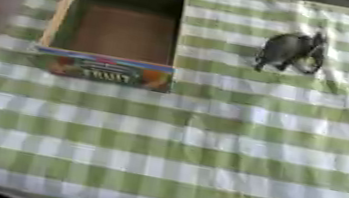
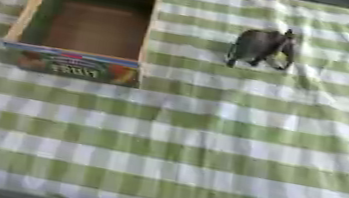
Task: Pick up objects on the table and place them in the box.
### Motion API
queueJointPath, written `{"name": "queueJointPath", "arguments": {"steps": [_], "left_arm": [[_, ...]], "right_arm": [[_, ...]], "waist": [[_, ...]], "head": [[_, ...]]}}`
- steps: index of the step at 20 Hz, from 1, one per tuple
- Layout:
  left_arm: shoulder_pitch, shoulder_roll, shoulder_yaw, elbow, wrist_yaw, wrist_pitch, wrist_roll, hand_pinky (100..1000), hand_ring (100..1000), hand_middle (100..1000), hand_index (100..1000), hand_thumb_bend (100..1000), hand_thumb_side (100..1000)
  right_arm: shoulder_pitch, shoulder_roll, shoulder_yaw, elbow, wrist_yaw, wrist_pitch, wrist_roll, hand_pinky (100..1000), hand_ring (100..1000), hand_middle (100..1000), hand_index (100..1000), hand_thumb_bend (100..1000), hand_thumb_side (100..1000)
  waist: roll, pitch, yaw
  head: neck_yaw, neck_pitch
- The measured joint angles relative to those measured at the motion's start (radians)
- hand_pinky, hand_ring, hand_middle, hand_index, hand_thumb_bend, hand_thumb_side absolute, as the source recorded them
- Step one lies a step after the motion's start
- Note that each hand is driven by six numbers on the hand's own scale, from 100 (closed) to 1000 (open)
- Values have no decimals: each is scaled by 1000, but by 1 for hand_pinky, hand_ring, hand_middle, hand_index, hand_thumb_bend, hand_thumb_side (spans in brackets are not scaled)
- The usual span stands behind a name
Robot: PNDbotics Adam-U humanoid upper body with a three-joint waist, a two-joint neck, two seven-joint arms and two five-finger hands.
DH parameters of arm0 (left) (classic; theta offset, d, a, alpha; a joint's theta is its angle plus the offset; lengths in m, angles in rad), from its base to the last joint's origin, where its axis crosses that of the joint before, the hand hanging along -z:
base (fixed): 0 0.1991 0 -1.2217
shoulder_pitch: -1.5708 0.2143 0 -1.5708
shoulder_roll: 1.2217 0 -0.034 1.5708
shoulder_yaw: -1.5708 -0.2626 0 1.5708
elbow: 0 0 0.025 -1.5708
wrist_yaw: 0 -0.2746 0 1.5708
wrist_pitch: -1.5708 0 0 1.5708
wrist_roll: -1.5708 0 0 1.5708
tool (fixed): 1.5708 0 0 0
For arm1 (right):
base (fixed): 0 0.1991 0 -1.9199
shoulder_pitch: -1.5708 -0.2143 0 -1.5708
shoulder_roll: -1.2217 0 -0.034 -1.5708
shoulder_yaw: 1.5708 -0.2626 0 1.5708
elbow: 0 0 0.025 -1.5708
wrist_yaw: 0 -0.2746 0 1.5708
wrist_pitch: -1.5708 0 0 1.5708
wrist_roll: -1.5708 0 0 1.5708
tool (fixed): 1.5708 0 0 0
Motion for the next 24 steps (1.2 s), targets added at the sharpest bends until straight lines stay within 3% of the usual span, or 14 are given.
{"name": "queueJointPath", "arguments": {"steps": [8, 13, 18, 24], "left_arm": [[6, 0, -1, 0, 0, 3, -5, 335, 388, 689, 532, 100, 774], [9, 0, -1, 0, 0, 4, -11, 333, 386, 689, 526, 100, 775], [12, 0, -7, 0, 0, 5, -20, 332, 384, 690, 524, 100, 775], [13, 0, -13, 0, 1, 7, -30, 332, 384, 690, 523, 100, 773]], "right_arm": [[-134, -204, 48, 0, 155, 99, 135, 899, 900, 849, 955, 100, 1000], [-233, -304, 93, 0, 272, 144, 274, 922, 923, 891, 988, 223, 1000], [-329, -378, 153, -1, 378, 147, 447, 947, 949, 919, 997, 301, 1000], [-424, -411, 226, 13, 461, 103, 651, 969, 968, 936, 999, 420, 977]], "waist": [[-7, -8, 10], [-9, -7, 23], [-10, 2, 37], [-16, 2, 47]], "head": [[-54, 0], [-75, 0], [-83, 0], [-86, 0]]}}
